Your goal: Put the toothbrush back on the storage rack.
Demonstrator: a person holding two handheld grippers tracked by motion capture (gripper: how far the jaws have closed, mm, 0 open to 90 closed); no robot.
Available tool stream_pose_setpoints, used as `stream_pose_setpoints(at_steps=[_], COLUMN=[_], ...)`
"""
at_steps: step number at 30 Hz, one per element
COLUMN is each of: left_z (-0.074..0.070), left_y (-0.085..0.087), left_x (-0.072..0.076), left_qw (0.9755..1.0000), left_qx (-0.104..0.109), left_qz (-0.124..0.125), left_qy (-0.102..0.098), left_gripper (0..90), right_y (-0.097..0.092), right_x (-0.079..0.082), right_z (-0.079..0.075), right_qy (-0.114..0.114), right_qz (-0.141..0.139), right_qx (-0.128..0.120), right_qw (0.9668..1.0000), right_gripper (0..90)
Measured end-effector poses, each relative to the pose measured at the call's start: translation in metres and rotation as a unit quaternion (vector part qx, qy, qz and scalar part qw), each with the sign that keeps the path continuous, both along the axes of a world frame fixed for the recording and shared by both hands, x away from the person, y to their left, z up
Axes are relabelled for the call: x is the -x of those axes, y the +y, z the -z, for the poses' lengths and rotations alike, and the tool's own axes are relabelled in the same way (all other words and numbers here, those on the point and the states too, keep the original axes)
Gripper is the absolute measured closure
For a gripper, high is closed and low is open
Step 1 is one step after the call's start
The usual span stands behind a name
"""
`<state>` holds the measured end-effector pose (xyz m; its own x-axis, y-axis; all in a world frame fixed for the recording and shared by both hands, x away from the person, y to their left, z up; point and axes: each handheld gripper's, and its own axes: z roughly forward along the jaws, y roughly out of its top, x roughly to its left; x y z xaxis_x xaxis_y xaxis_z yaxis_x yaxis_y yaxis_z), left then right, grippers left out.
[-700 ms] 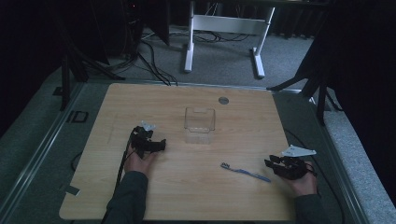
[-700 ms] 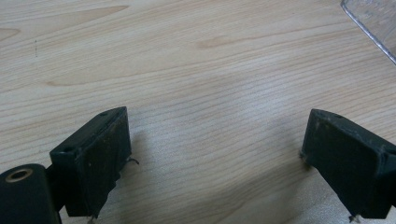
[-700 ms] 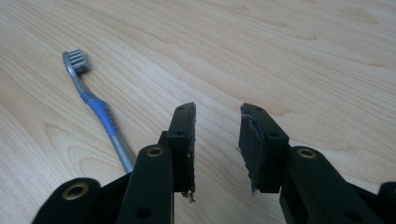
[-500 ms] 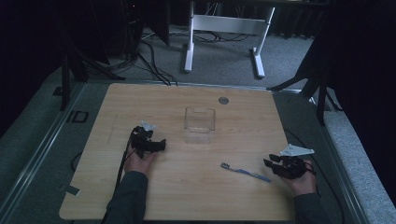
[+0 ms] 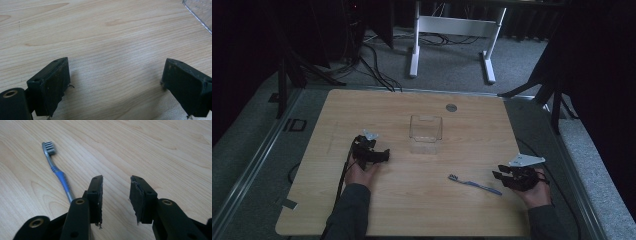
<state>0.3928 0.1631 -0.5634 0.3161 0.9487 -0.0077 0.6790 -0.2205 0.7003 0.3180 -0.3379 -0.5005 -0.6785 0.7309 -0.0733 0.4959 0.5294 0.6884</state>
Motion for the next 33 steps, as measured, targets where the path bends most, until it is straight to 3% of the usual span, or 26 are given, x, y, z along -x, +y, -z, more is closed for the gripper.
stream_pose_setpoints(at_steps=[33], left_z=[0.000], left_y=[0.000], left_x=[0.000], left_qw=[1.0000], left_qx=[0.000], left_qz=[0.000], left_qy=[0.000], left_gripper=[8.2], right_y=[0.018], right_x=[0.000], right_z=[-0.013], right_qy=[0.018], right_qz=[-0.053], right_qx=[0.056], right_qw=[0.9969], right_gripper=[62.7])
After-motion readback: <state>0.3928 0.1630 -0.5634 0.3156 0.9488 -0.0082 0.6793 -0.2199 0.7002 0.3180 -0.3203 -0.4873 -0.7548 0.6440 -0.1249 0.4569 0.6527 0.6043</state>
